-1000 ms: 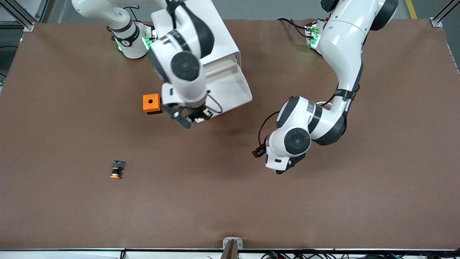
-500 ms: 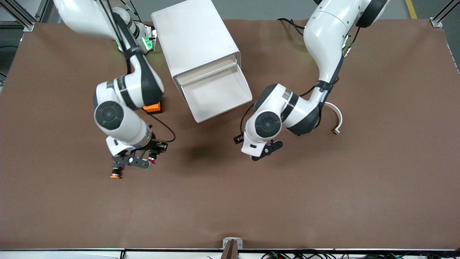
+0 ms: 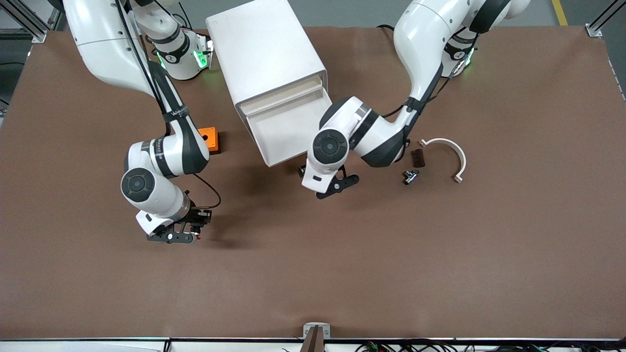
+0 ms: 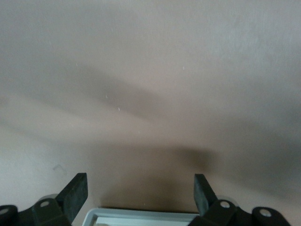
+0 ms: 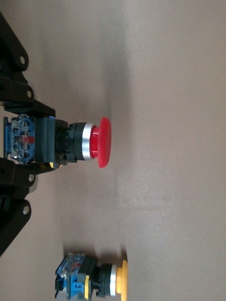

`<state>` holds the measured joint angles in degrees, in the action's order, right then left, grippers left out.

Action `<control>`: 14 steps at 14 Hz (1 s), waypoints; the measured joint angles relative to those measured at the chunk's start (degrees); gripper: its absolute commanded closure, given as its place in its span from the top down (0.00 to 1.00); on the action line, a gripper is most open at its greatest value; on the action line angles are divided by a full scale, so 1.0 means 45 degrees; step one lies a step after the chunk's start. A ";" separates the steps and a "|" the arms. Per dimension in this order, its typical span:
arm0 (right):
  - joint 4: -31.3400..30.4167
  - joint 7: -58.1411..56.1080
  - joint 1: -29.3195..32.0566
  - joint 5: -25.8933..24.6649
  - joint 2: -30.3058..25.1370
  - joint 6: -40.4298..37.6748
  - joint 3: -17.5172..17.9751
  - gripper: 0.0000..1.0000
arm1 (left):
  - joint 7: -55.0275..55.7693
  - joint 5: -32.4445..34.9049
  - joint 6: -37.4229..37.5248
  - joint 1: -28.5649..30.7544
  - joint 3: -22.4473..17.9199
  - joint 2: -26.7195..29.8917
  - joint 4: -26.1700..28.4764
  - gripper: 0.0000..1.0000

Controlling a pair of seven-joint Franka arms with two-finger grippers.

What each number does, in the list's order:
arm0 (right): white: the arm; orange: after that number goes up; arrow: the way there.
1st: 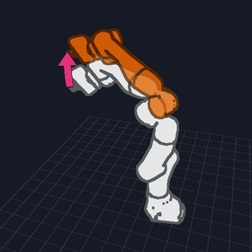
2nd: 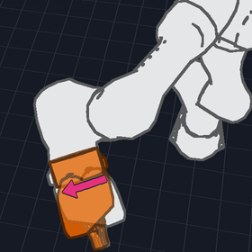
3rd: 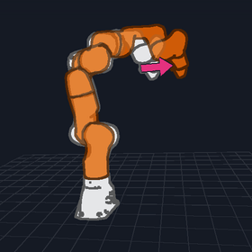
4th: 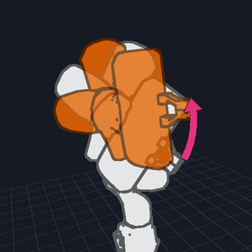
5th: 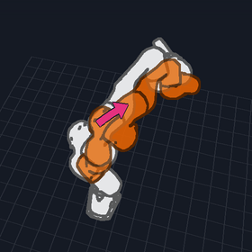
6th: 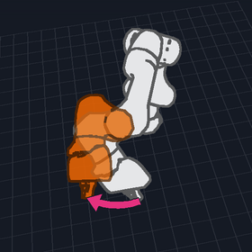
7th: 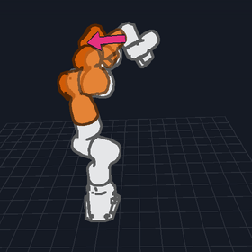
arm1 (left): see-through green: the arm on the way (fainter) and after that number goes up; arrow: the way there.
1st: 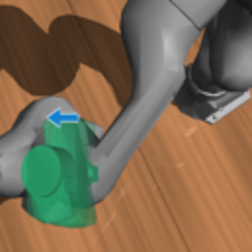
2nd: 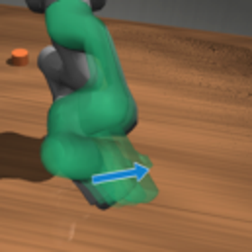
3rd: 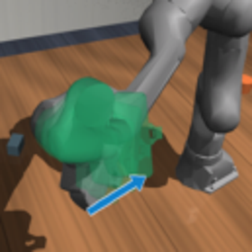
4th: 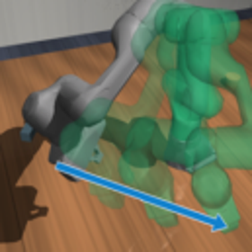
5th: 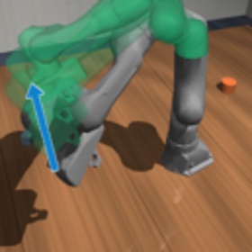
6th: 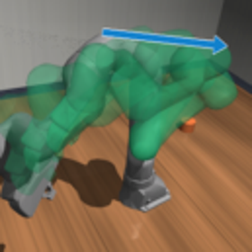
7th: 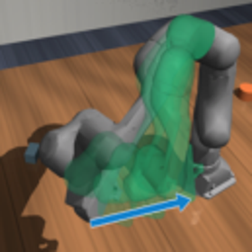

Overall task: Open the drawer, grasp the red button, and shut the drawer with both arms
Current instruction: 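Carry the red button toward the yellow button while the left gripper pushes the drawer, then lower the red button beside the yellow button and open the right gripper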

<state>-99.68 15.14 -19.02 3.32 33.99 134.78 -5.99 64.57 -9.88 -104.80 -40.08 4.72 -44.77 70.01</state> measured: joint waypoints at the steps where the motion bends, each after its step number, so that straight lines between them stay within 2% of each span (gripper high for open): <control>1: -0.0305 -0.0004 0.0038 -0.0004 0.0003 0.0352 -0.0007 0.00 | 0.0170 0.0000 0.0000 -0.0131 0.0020 0.0000 0.0024 0.99; 6: -0.0853 -0.0711 0.0794 -0.0037 0.0011 0.0872 -0.0021 0.00 | 0.0944 -0.0137 0.0000 -0.0482 0.0527 0.0000 0.0117 0.99; 14: -0.0980 -0.0760 0.1100 -0.0079 0.0470 0.1759 -0.0018 0.00 | 0.2263 -0.1193 0.0001 -0.0696 0.1504 0.0001 0.0209 0.99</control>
<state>-104.09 11.72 -14.07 2.97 36.11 142.69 -6.08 74.75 -15.25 -104.80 -43.21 11.48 -44.76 70.95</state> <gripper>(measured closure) 0.577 0.004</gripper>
